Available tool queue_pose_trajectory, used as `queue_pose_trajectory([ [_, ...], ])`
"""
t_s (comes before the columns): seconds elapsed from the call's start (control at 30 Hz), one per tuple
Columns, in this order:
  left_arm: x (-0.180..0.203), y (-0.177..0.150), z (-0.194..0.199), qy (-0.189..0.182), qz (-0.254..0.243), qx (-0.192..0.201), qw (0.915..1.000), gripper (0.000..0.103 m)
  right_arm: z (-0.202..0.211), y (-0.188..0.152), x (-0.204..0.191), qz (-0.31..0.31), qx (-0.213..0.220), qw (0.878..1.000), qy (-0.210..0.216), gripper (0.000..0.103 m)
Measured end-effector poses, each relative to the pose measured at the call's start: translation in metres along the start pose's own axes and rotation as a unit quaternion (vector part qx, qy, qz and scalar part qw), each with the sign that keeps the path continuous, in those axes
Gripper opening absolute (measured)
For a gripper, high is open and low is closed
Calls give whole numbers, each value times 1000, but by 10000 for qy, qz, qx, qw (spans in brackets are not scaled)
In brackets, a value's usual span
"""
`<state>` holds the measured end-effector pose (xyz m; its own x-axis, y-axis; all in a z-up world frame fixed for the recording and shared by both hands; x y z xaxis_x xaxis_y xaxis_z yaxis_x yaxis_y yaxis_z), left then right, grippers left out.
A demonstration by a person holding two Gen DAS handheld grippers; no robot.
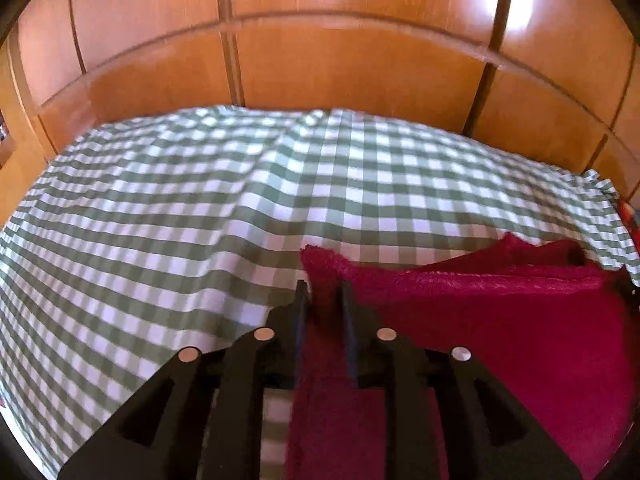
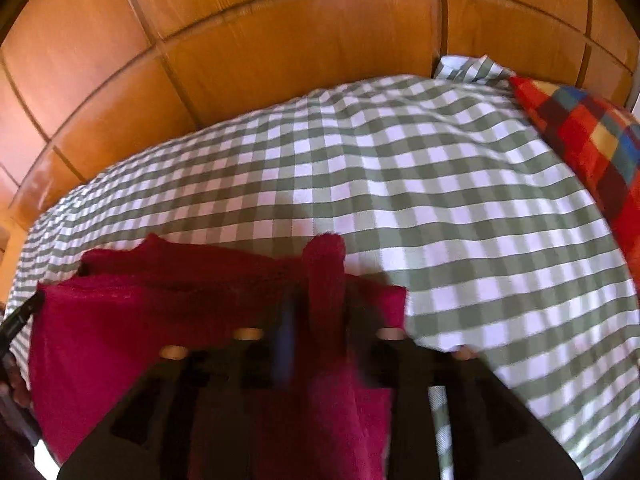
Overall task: Fold small clothes
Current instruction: 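Fold the bundle over again with both grippers and release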
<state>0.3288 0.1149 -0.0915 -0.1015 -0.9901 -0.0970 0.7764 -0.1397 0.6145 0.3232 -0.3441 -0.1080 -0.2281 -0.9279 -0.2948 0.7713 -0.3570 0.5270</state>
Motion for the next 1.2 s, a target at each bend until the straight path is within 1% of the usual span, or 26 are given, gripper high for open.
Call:
queue_pose_trajectory([
  [0.03,-3,-3,9,-98,30,75,9999,26,10,-3,4,13,61,9999,81,63],
  [0.07,-7,-10,21,-248,84,182,9995,36,21,-8,9,17,61,9998,162,63],
  [0.1,-11,-18,32,-379,138,275,9988,38,31,-15,16,-38,22,9996,264,63],
  [0.17,-16,-36,50,-655,216,370,9969,39,46,-27,29,-130,-19,9991,402,63],
  [0.23,-21,-63,68,-975,313,409,9939,42,63,-48,42,-286,-124,9978,585,63],
  [0.3,-23,-84,79,-1131,299,418,9922,43,76,-66,51,-434,-225,9958,768,63],
  [0.37,-19,-108,95,-1332,273,462,9896,48,90,-89,58,-530,-304,9935,959,63],
  [0.4,-18,-118,99,-1361,248,453,9894,48,96,-99,59,-539,-338,9928,1019,63],
  [0.43,-15,-131,103,-1402,194,414,9891,47,99,-108,59,-548,-389,9919,1077,63],
  [0.5,-8,-150,107,-1622,222,316,9860,46,100,-131,59,-551,-582,9898,1179,63],
  [0.57,5,-166,109,-1862,276,254,9818,46,95,-146,57,-512,-722,9893,1161,62],
  [0.6,8,-170,108,-1834,229,235,9825,46,90,-153,57,-521,-783,9893,1118,60],
  [0.63,13,-174,107,-1725,151,216,9846,46,87,-156,56,-529,-799,9893,1100,49],
  [0.67,17,-176,103,-1590,83,233,9870,46,83,-158,54,-528,-802,9897,1061,43],
  [0.7,19,-176,99,-1490,80,228,9885,46,81,-158,52,-503,-737,9912,976,40],
  [0.73,19,-176,95,-1442,119,184,9893,46,81,-157,51,-495,-709,9916,963,33],
  [0.77,20,-175,91,-1459,222,120,9890,37,81,-156,48,-491,-683,9920,942,28],
  [0.8,19,-173,90,-1498,266,118,9883,31,82,-153,46,-447,-638,9930,886,25],
  [0.83,20,-170,92,-1530,232,139,9879,21,85,-152,44,-374,-585,9940,844,22],
  [0.93,21,-167,101,-1349,-38,212,9906,17,101,-146,43,-207,-402,9959,785,15],
  [0.97,21,-170,107,-1261,-189,209,9916,16,108,-144,45,-183,-338,9962,784,14],
  [1.03,20,-176,116,-1225,-367,181,9916,16,119,-147,51,-97,-298,9966,758,13],
  [1.1,23,-186,122,-1261,-424,81,9911,16,116,-158,56,25,-379,9975,598,13],
  [1.13,27,-195,123,-1286,-424,-23,9908,16,109,-167,62,38,-502,9976,482,12],
  [1.2,33,-205,125,-1200,-439,-99,9918,16,100,-177,72,-107,-629,9969,462,12],
])
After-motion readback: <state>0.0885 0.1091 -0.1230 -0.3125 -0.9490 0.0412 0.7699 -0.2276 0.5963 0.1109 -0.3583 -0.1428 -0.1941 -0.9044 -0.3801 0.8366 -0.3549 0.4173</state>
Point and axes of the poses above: each gripper's, at about its wrist camera, not at the fingertips, and z roughly against the way its jaws point, x to its right, y to its top, the point moved 7 cm from there along -z, roughly the way its jaws point, and after that the axes turned 12 degrees about -z, right-handed, at the moved point
